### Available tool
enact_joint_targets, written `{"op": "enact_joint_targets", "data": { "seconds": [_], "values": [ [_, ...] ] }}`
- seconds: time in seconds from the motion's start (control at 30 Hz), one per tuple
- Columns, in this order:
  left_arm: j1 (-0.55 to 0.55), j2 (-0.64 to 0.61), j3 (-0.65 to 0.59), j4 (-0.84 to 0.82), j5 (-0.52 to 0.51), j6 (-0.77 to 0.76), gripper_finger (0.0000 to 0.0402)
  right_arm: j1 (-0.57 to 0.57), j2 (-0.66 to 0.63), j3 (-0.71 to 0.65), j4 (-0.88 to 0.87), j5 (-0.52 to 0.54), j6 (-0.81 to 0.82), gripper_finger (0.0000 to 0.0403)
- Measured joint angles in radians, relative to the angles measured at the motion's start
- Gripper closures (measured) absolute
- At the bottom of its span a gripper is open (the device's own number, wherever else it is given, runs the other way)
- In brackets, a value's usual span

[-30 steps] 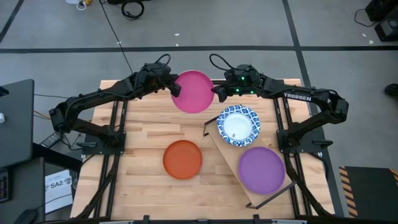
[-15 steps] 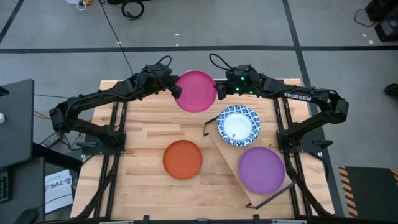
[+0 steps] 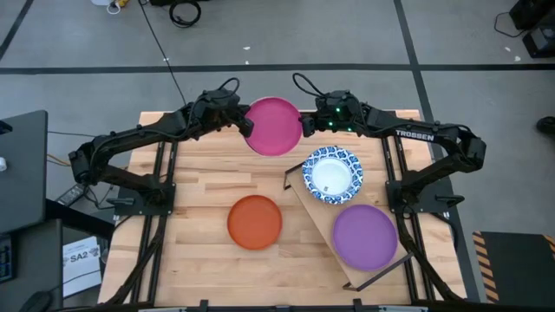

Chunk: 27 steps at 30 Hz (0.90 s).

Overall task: Place and stack plates onto a shelf
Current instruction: Stack the pink plate on top of the purple plate on the shelf

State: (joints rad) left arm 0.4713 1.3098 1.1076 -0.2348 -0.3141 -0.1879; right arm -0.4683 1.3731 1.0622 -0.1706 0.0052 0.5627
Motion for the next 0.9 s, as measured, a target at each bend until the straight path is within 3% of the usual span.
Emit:
{"op": "enact_joint_targets", "data": {
  "seconds": [0.9],
  "values": [
    [0.002, 0.0, -0.001, -0.221, -0.085, 0.024, 0.0388, -0.027, -0.003, 0.0, 0.021, 0.028, 0.036, 0.0387]
  ]
}}
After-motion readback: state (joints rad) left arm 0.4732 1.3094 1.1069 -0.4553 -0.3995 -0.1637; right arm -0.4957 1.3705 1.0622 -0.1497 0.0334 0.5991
